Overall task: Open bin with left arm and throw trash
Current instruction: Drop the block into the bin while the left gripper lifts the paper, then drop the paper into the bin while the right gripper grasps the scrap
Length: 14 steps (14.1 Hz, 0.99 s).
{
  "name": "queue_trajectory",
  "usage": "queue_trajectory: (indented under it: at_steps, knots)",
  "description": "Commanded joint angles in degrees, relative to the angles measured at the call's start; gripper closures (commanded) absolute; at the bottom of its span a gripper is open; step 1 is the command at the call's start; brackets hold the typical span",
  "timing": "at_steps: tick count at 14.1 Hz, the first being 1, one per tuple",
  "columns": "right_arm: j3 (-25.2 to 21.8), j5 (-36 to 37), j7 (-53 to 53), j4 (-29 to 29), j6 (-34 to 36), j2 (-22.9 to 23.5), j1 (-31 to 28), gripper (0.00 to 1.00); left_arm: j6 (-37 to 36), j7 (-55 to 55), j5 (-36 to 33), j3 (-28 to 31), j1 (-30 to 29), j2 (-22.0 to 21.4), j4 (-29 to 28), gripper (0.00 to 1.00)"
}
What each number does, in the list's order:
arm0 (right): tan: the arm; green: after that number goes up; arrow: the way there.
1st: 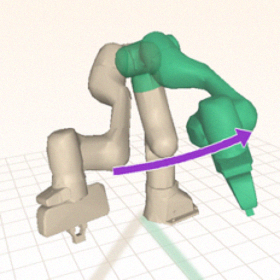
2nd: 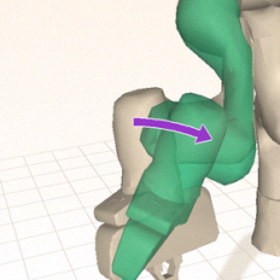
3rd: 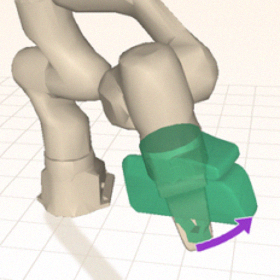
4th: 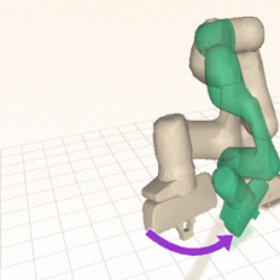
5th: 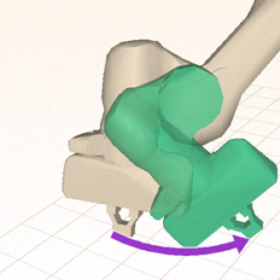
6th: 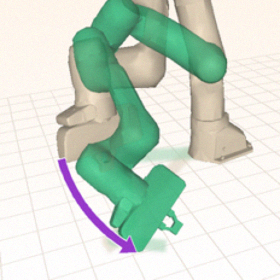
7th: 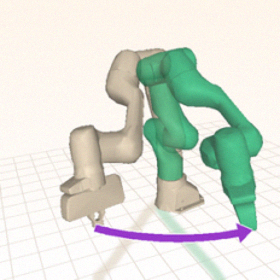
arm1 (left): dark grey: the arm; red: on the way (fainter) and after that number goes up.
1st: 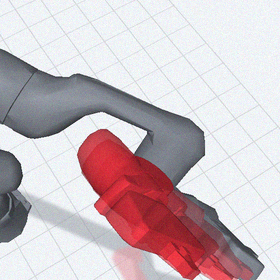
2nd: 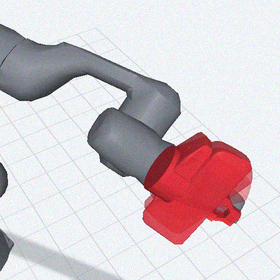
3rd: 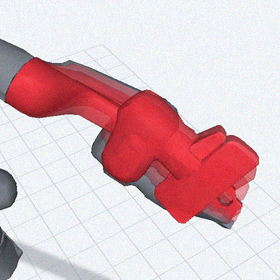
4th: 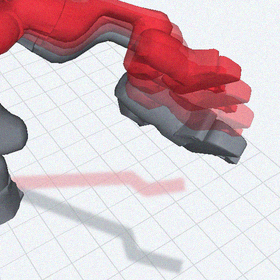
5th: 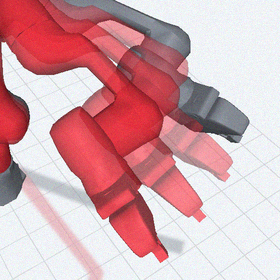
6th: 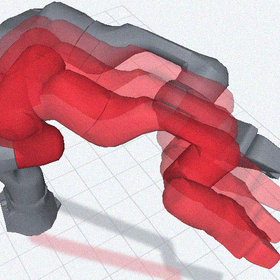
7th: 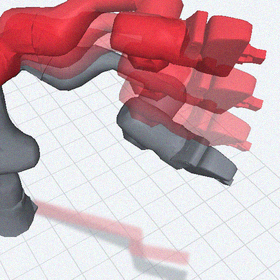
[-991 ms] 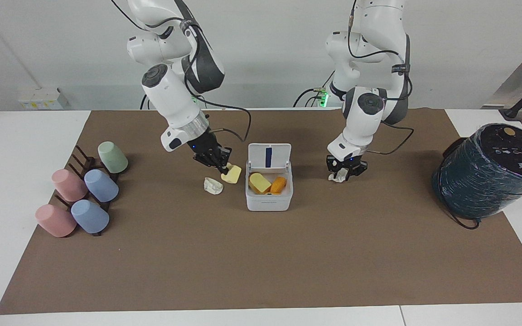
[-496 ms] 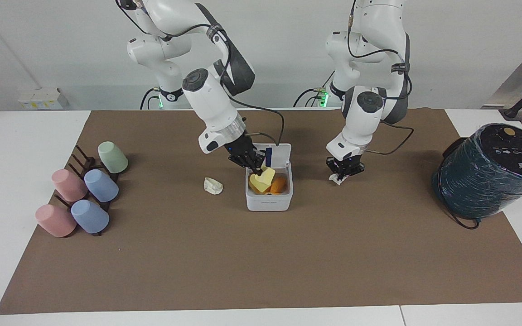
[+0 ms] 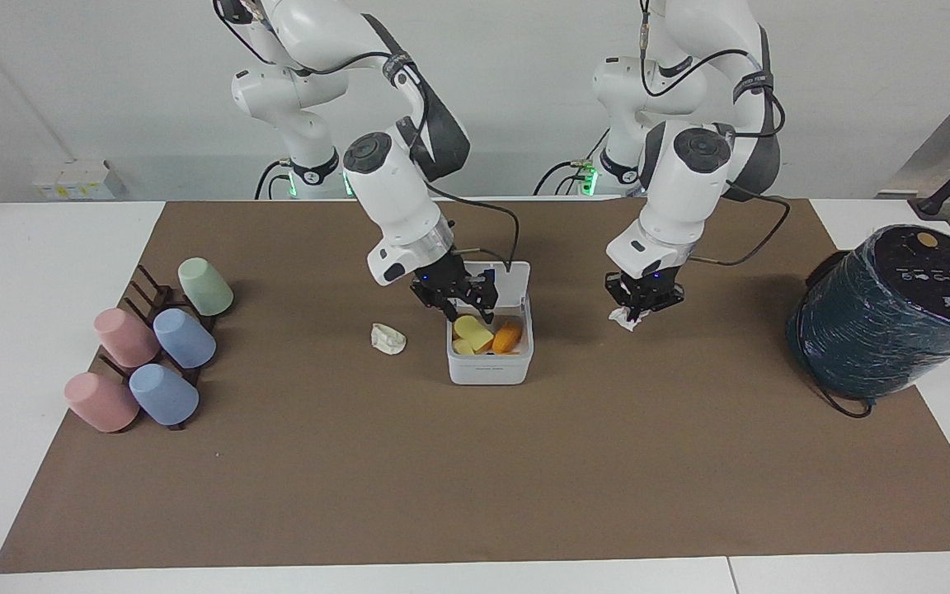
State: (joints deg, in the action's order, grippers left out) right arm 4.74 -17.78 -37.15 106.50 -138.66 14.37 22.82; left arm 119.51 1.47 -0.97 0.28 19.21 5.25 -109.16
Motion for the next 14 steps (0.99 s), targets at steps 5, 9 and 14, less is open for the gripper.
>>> queue_trajectory:
  at_steps: [5,9,14]
  knots:
    - [0.0,3.9,14.9,6.9,-0.5,-2.2,-8.2,0.0,-4.9,20.8,1.1,-1.4,8.8,4.9,12.8,1.0]
    - [0.0,3.9,27.2,16.2,-5.9,-3.3,-9.1,0.0,6.1,25.3,4.4,-1.5,13.1,5.6,10.0,1.0]
    - [0.1,3.9,37.7,22.9,-15.8,-3.0,-9.1,0.0,12.2,26.0,5.5,-1.5,15.9,5.9,5.9,1.0]
